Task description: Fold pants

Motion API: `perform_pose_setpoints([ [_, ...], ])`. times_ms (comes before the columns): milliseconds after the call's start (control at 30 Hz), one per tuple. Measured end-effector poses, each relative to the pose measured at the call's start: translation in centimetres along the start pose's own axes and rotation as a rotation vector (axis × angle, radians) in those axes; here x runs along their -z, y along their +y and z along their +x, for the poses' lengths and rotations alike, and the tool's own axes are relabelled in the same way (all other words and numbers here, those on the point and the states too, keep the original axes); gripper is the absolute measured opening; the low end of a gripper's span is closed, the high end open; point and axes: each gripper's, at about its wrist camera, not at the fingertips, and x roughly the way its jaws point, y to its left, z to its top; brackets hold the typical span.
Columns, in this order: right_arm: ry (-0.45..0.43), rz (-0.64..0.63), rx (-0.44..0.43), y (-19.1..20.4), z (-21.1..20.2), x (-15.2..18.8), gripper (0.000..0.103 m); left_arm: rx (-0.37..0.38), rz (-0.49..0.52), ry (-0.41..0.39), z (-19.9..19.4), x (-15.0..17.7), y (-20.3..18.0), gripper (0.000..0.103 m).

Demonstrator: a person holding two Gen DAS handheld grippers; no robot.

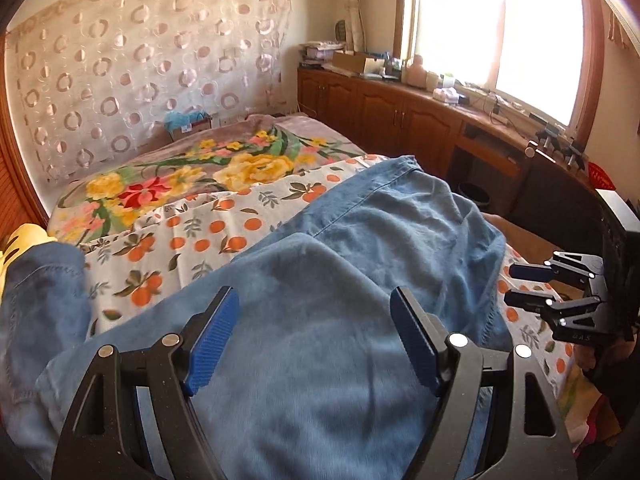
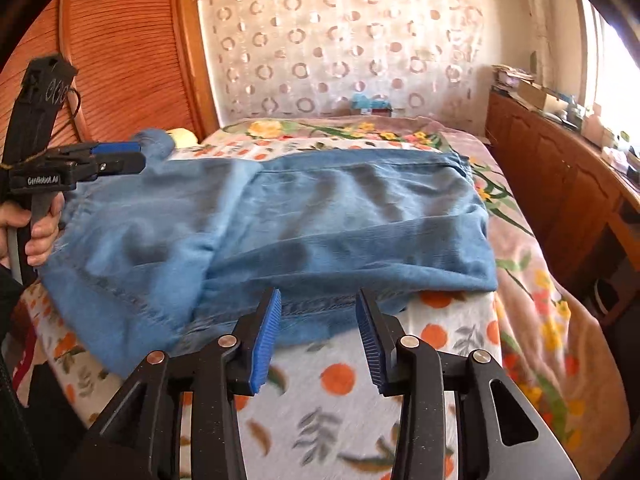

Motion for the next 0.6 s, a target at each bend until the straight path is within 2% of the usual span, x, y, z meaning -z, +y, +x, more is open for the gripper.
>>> perform_pose_setpoints([
  [167, 0.05, 0.041, 0.011, -0.9, 2.2, -0.4, 0.042, 0.0, 0.011, 0.063, 3.9, -2.2, 0.1, 0.079],
  [267, 0.046, 0.067, 0.006, -1.3, 2.2, -0.7, 0.042, -0.005, 0.017, 0.1, 6.1, -3.2, 0.3, 0.076],
  [533, 0.032, 0.087, 0.004, -1.4, 2.2, -0.3, 0.042, -0.023, 0.013, 0.218, 11.2, -3.5, 0.8, 0.058],
  [600, 0.03, 0.084, 0.004, -1.7, 2.3, -0.1, 0.042, -0.019, 0.011, 0.225, 11.5, -3.1, 0.8, 0.048],
])
